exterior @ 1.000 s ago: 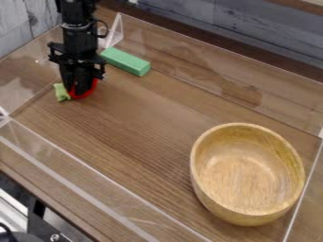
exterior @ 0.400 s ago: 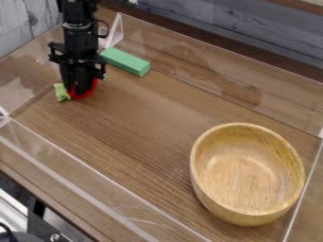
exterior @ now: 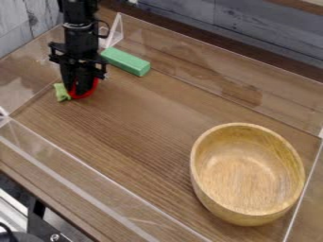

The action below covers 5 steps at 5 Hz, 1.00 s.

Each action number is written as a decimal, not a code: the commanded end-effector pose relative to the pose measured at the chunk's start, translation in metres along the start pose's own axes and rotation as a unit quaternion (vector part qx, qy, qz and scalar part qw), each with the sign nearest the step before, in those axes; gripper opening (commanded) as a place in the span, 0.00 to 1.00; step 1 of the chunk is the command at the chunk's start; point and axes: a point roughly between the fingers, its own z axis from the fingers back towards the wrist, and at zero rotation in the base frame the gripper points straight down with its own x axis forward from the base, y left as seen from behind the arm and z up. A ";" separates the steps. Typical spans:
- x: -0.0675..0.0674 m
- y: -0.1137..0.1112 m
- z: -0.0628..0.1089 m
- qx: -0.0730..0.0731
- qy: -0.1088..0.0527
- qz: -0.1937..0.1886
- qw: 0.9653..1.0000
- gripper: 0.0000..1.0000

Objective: Move the red object to the left side of the table

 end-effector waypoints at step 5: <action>0.006 -0.017 -0.001 -0.009 0.020 -0.009 1.000 0.00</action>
